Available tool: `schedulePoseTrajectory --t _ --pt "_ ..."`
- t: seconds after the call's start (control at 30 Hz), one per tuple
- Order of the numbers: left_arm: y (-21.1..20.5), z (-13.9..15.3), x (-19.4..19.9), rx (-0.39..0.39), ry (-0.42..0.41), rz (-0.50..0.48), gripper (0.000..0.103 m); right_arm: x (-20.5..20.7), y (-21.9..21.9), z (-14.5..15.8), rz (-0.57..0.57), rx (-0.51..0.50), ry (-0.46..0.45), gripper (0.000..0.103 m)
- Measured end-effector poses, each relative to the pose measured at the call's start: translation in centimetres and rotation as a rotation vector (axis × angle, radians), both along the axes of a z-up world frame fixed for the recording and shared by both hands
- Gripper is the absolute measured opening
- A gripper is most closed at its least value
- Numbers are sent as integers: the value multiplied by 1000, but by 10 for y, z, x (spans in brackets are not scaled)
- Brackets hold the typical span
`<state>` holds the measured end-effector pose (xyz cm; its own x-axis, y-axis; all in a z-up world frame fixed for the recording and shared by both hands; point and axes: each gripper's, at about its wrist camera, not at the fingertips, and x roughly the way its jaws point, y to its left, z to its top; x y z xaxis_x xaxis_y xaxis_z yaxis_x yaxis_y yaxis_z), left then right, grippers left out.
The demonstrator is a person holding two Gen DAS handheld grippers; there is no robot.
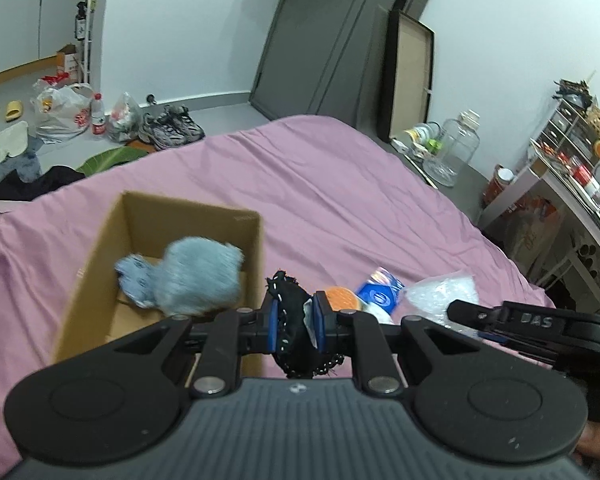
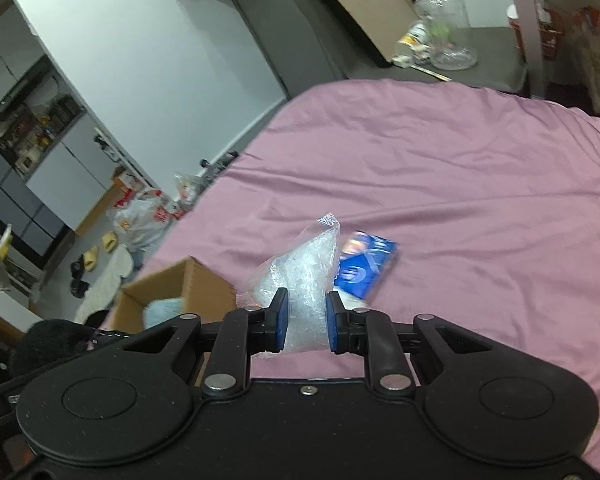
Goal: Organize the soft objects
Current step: 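Carry the black plush into the box with the left tool while the right tool drops the bag in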
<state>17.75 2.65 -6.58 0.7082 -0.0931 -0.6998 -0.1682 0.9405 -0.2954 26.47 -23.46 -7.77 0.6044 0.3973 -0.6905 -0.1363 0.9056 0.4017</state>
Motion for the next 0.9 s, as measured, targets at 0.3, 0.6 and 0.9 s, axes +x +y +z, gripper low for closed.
schedulePoseTrajectory --t 0.3,0.6,0.9 --pt "51 6 -3 8 0 62 17 -2 47 17 80 -22 -44 19" --pt "87 -4 -2 -17 18 99 17 -6 83 22 145 -18 -49 19" --pt "103 -19 3 -49 41 116 17 -12 123 25 219 -28 -49 19"
